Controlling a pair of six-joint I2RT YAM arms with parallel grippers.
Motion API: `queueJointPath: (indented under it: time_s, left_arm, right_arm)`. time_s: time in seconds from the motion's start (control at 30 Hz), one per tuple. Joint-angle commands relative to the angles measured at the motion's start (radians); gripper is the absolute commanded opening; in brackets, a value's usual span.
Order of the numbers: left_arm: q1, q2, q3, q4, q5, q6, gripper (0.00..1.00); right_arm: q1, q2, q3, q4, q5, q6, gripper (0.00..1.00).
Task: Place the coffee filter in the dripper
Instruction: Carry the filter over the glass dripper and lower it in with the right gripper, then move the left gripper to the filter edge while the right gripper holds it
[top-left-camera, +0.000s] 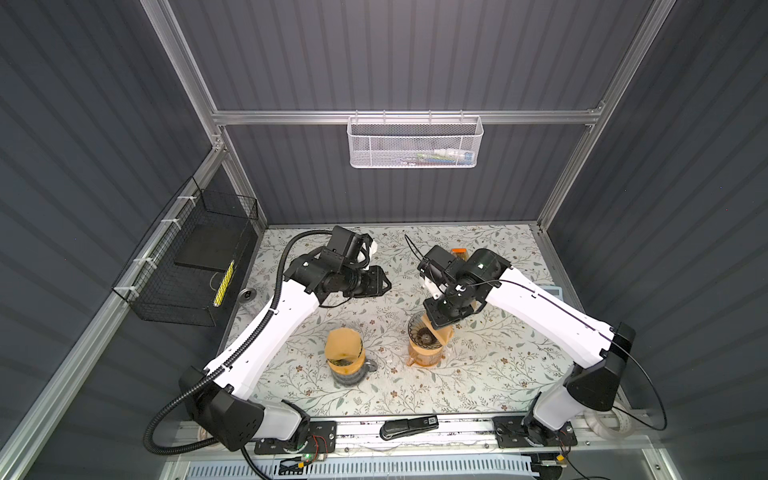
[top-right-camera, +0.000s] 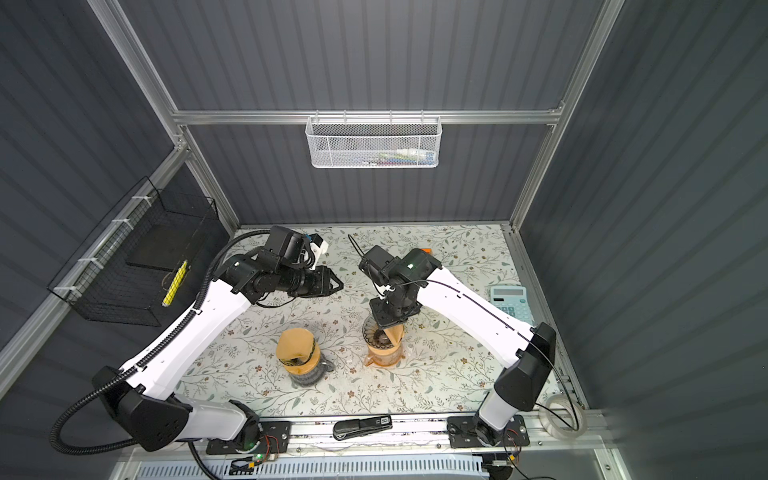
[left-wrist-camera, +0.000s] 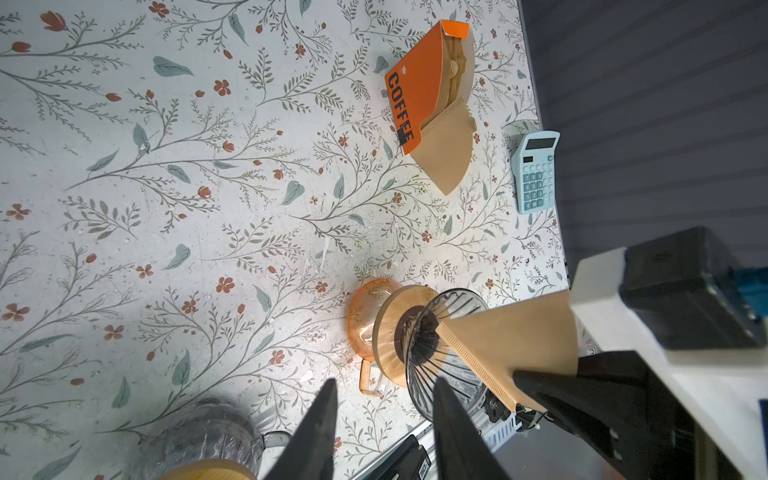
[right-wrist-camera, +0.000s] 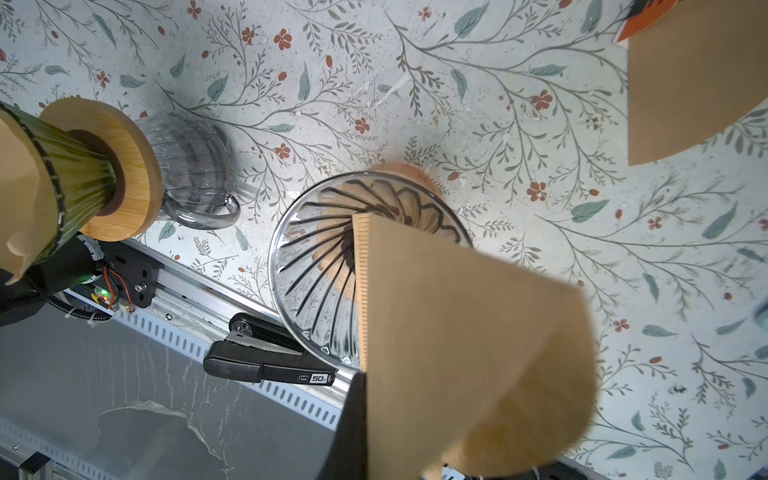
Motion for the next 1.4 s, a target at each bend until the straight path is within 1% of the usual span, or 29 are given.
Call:
queueJointPath:
  time_s: [0.0, 0.27, 0.4, 0.57, 0.63, 0.67, 0.83, 1.0, 1.17, 1.27, 1.37]
  left_arm:
    - [0.003, -0.026, -0.013, 0.008, 0.026, 0.003, 0.39]
    - [0.003, -0.03, -0.022, 0.012, 0.028, 0.008, 0.39]
    - [0.003, -0.029, -0.025, 0.012, 0.035, 0.008, 0.39]
    - [0.003, -0.03, -0.026, 0.024, 0.047, 0.008, 0.39]
    - [0.003, -0.025, -0.023, 0.027, 0.051, 0.01, 0.39]
    - [0.002, -0.022, -0.021, 0.027, 0.089, 0.012, 0.39]
    - [-0.008, -0.011, -0.003, 0.02, 0.105, 0.015, 0.39]
    - [-0.057, 0.018, 0.034, -0.002, 0.079, 0.018, 0.39]
    - [-0.143, 0.071, 0.107, -0.049, -0.003, 0.029, 0.39]
    - [-0.181, 0.102, 0.138, -0.051, 0.002, 0.028, 0.34]
    - [-0.213, 0.127, 0.165, -0.051, 0.007, 0.026, 0.32]
  right_arm:
    - [0.01, 0.013, -0.019, 0.006, -0.012, 0.014, 0.03]
    - [0.023, 0.029, -0.041, 0.027, -0.016, 0.022, 0.1]
    - [0.025, 0.042, -0.047, 0.03, -0.008, 0.022, 0.12]
    - [0.029, 0.05, -0.032, 0.039, -0.004, 0.019, 0.2]
    - [0.03, 0.048, -0.016, 0.037, 0.0, 0.021, 0.21]
    - [0.031, 0.045, -0.006, 0.034, 0.006, 0.024, 0.23]
    - [0.03, 0.008, 0.028, 0.024, 0.049, 0.035, 0.29]
    - [0.029, -0.032, 0.028, 0.023, 0.091, 0.042, 0.31]
    - [0.008, -0.119, -0.028, 0.067, 0.12, 0.066, 0.32]
    - [-0.045, -0.194, -0.121, 0.114, 0.12, 0.088, 0.32]
    - [-0.131, -0.279, -0.235, 0.177, 0.042, 0.107, 0.3]
